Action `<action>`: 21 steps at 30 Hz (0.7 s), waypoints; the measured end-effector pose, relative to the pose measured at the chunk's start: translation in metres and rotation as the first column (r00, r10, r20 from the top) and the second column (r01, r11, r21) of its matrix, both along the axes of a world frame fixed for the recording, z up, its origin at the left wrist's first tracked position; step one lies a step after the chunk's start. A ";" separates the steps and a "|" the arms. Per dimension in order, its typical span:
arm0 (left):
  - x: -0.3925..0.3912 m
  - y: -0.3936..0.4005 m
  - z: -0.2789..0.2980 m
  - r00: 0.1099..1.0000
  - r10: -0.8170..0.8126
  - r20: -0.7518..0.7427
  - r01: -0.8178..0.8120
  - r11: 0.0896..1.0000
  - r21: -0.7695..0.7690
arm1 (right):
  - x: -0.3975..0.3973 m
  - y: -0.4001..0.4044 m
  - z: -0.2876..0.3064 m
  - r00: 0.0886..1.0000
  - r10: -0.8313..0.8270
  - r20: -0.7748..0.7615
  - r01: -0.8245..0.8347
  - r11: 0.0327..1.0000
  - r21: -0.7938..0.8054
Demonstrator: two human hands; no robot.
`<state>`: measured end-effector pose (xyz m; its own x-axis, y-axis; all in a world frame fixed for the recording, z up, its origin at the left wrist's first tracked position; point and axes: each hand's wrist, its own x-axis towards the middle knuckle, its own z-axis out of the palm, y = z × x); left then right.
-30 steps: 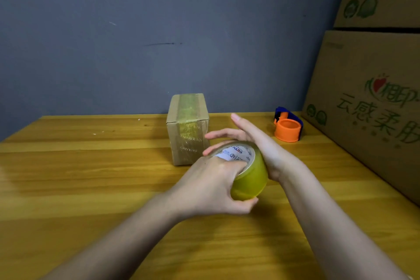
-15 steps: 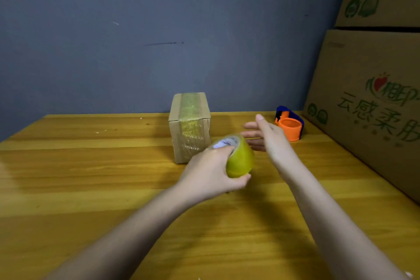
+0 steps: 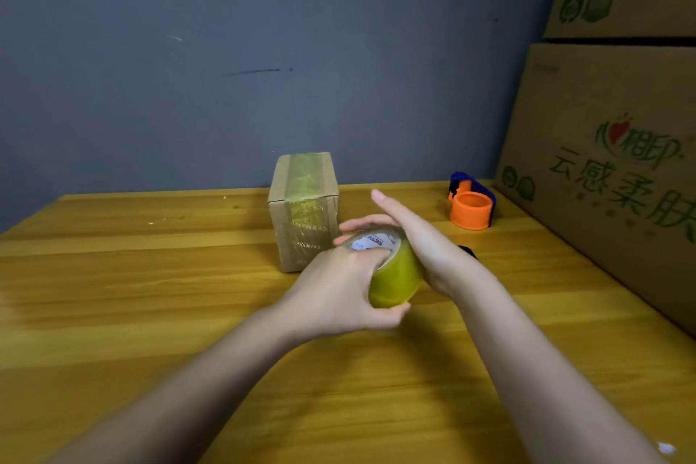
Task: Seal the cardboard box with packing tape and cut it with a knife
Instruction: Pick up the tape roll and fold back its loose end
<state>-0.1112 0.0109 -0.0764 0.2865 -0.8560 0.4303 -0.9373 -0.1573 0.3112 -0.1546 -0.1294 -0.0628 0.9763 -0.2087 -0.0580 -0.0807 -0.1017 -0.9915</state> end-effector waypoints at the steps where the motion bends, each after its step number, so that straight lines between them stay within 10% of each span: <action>1: 0.001 0.000 -0.002 1.000 -0.025 0.008 0.025 1.000 -0.012 | -0.001 -0.003 -0.001 0.998 0.062 -0.015 -0.061 0.997 0.047; 7: 0.003 -0.007 -0.008 0.988 -0.009 0.151 0.004 1.000 0.031 | 0.000 -0.012 -0.016 0.996 0.022 0.087 -0.035 0.988 0.151; 13: 0.018 -0.023 -0.011 0.999 -0.015 0.032 0.015 1.000 -0.001 | -0.003 -0.042 -0.030 0.946 -0.311 0.093 0.252 0.885 0.392; 17: 0.014 -0.046 -0.010 0.995 -0.061 -0.082 0.070 0.992 0.109 | -0.007 -0.059 -0.028 0.969 -0.248 0.015 0.220 0.881 0.419; 21: 0.014 -0.072 -0.005 0.976 0.108 -0.192 -0.104 0.994 0.034 | -0.001 -0.079 -0.019 0.808 -0.578 0.112 0.566 0.815 0.123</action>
<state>-0.0976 -0.0612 -0.0812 0.4517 -0.8255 0.3383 -0.8376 -0.2618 0.4794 -0.1552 -0.2082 -0.0823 0.6805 -0.7323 0.0262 0.0383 -0.0002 -0.9993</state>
